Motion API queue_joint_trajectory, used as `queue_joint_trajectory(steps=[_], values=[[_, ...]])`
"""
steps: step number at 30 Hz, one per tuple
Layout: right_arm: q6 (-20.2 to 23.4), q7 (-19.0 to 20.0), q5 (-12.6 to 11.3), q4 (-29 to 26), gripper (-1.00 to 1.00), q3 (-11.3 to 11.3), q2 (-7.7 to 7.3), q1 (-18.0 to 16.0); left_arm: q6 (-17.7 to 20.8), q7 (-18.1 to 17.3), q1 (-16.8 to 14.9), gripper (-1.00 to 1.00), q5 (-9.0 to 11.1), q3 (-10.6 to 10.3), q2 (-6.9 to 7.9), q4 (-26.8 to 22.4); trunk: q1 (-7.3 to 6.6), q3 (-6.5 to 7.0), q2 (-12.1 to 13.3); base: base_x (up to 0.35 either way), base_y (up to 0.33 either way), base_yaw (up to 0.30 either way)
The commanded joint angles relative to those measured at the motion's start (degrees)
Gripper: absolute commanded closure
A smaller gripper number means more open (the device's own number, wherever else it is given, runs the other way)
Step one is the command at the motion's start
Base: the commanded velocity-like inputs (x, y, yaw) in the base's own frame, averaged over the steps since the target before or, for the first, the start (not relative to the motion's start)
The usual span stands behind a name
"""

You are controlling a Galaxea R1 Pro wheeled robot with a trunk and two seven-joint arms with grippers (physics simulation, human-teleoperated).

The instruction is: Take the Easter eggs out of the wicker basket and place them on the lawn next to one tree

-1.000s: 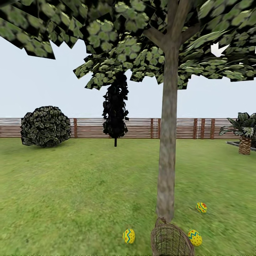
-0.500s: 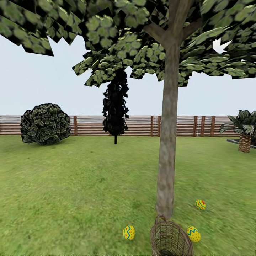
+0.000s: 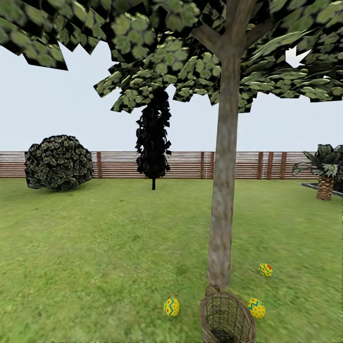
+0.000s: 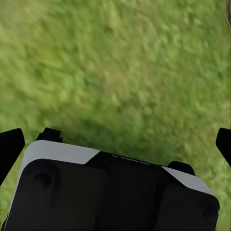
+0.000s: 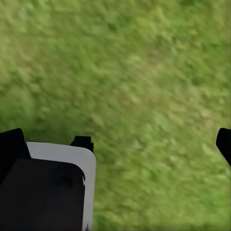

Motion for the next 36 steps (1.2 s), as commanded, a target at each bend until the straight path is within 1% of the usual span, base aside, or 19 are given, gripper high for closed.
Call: queue_joint_trajectory(steps=[1, 10, 17, 32, 36], values=[[0.05, 0.16, 0.48, 0.08, -1.00, 0.19, -0.01, -0.05, 0.08, -0.18, -0.05, -1.00, 0.36, 0.00, 0.01, 0.15, -0.21, 0.07, 0.37, 0.000, 0.000, -0.062], [0.14, 0.17, 0.51, 0.09, -1.00, 0.19, -0.01, -0.05, 0.11, -0.23, 0.03, -1.00, 0.35, 0.00, -0.08, 0.12, -2.18, 0.84, 3.98, 0.000, 0.000, -0.064], [0.14, 0.20, 0.51, 0.08, -1.00, 0.19, -0.02, -0.05, 0.06, -0.23, 0.03, -1.00, 0.33, 0.00, -0.51, 0.11, -3.72, 1.45, 6.79, 0.000, 0.000, -0.065], [0.14, 0.17, 0.52, 0.08, -1.00, 0.19, 0.07, -0.05, 0.04, -0.23, 0.07, -1.00, 0.28, 0.00, -1.29, 0.17, -3.72, 0.05, 6.79, 0.000, 0.000, -0.065], [0.14, 0.17, 0.52, 0.09, -1.00, 0.19, 0.39, -0.05, 0.04, -0.23, 0.07, -1.00, 0.27, 0.00, -1.42, 0.18, -3.72, -0.33, 6.79, 0.000, 0.000, -0.065]])
